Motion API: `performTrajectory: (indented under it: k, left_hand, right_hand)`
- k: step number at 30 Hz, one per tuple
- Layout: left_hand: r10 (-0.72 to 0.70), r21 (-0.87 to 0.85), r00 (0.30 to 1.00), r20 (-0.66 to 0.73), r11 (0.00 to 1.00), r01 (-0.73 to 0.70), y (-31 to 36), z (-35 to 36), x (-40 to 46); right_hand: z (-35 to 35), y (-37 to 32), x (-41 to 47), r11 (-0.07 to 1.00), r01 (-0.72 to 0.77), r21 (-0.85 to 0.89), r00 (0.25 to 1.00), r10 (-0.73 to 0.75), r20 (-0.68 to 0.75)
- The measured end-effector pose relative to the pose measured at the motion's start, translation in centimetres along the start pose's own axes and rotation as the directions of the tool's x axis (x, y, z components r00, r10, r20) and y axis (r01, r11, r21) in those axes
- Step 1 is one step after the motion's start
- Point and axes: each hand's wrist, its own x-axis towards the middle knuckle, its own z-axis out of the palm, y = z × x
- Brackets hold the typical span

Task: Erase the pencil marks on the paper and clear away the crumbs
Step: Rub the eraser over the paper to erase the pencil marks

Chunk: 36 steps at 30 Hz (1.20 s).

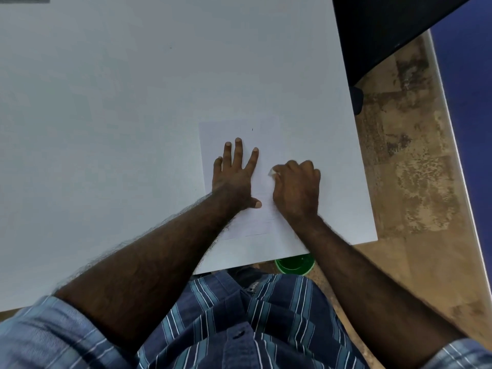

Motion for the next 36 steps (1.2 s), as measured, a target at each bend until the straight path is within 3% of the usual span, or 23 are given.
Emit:
performTrajectory:
  k: [3, 8, 13, 18, 22, 27, 32, 36]
  left_hand:
    - [-0.006, -0.003, 1.000, 0.013, 1.000, 0.006, 0.0, -0.1, 0.0]
    - [-0.007, 0.000, 1.000, 0.016, 1.000, 0.007, 0.1, -0.2, 0.0]
    - [-0.002, -0.012, 1.000, 0.011, 1.000, 0.002, 0.0, 0.0, 0.1]
    - [-0.003, 0.002, 1.000, 0.000, 1.000, 0.003, 0.0, 0.0, 0.1]
    - [0.007, -0.016, 1.000, -0.010, 1.000, -0.007, -0.3, 0.1, 0.1]
    - [0.022, -0.012, 0.999, -0.027, 1.000, -0.022, -0.5, 0.1, 0.0]
    - [0.026, -0.053, 0.999, -0.044, 0.998, -0.028, -0.9, 0.4, 0.0]
    - [0.010, -0.061, 0.995, -0.095, 0.998, -0.016, -1.0, 0.7, 0.0]
  right_hand:
    - [0.2, 0.2, 1.3, 0.997, -0.079, -0.002, 0.997, 0.079, -0.017]
    - [0.0, -0.5, -2.3, 0.997, 0.068, 0.034, 0.997, -0.069, 0.033]
    - [0.3, 0.1, -1.0, 0.995, -0.091, 0.029, 0.996, 0.091, 0.001]
    - [0.4, -0.4, -2.3, 0.999, 0.031, 0.037, 0.997, -0.034, 0.074]
    - [0.4, 0.2, -0.8, 0.990, -0.134, 0.054, 0.991, 0.132, 0.028]
    - [0.7, -1.6, -2.1, 0.994, 0.091, 0.055, 0.989, -0.097, 0.112]
    - [0.5, -0.4, 0.0, 0.993, -0.099, 0.060, 0.995, 0.098, 0.025]
    - [0.9, -2.5, -2.1, 0.996, 0.036, 0.084, 0.993, -0.045, 0.105]
